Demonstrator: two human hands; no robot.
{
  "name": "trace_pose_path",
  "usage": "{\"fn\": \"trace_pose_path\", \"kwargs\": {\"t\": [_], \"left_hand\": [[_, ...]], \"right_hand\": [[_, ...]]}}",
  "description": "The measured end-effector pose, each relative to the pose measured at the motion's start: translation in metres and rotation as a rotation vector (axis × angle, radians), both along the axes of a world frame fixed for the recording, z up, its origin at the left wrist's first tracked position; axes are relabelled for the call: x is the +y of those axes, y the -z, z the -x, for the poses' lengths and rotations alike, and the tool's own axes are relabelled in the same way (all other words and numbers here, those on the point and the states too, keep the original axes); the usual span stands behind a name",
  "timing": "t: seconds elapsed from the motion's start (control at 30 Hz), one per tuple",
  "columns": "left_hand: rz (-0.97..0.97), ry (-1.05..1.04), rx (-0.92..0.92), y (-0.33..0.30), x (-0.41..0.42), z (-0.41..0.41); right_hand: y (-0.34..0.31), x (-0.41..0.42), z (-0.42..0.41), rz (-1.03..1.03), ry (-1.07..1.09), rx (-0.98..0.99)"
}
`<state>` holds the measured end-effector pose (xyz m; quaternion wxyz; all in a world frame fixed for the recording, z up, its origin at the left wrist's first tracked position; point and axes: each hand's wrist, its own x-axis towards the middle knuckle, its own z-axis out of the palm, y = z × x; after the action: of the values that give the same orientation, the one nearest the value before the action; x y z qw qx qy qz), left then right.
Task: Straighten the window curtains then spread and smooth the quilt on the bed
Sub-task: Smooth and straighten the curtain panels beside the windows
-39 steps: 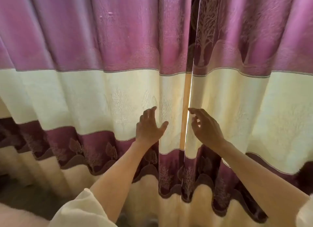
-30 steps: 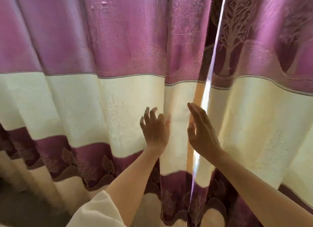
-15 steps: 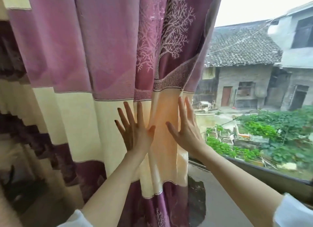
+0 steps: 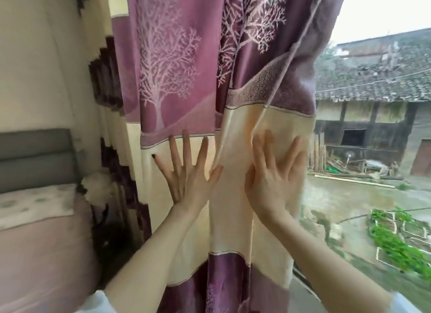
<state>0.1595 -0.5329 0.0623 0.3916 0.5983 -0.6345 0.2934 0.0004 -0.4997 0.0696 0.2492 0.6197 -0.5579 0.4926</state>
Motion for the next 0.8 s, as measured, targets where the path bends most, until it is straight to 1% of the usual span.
{"fn": "trace_pose_path", "kwargs": {"t": [0.03, 0.07, 0.13, 0.23, 0.4, 0.5, 0.6, 0.7, 0.8], "left_hand": [[-0.011, -0.023, -0.002, -0.003, -0.007, -0.005], [-0.020, -0.042, 0.000, -0.003, -0.014, -0.010], [-0.009, -0.062, 0.014, -0.004, -0.026, -0.018], [0.004, -0.090, 0.039, -0.006, -0.043, -0.036], [0.019, -0.194, 0.028, -0.016, -0.057, -0.081], [0.045, -0.218, 0.042, -0.022, -0.063, -0.108], [0.102, -0.189, 0.032, -0.025, -0.068, -0.136], [0.069, -0.208, 0.093, -0.034, -0.075, -0.164], [0.020, -0.234, 0.124, -0.044, -0.085, -0.183]], "right_hand": [[0.003, -0.007, -0.004, 0.035, -0.034, -0.001], [0.007, -0.015, -0.010, 0.061, -0.082, 0.049], [0.011, -0.029, -0.023, 0.033, -0.182, 0.131], [0.001, -0.056, -0.049, -0.076, -0.247, 0.081], [-0.014, -0.106, -0.087, -0.123, -0.361, 0.108], [-0.019, -0.129, -0.117, -0.115, -0.484, 0.106], [-0.025, -0.147, -0.142, -0.024, -0.605, 0.070], [-0.037, -0.162, -0.165, 0.103, -0.675, -0.029], [-0.055, -0.171, -0.187, 0.139, -0.779, -0.301]]}}
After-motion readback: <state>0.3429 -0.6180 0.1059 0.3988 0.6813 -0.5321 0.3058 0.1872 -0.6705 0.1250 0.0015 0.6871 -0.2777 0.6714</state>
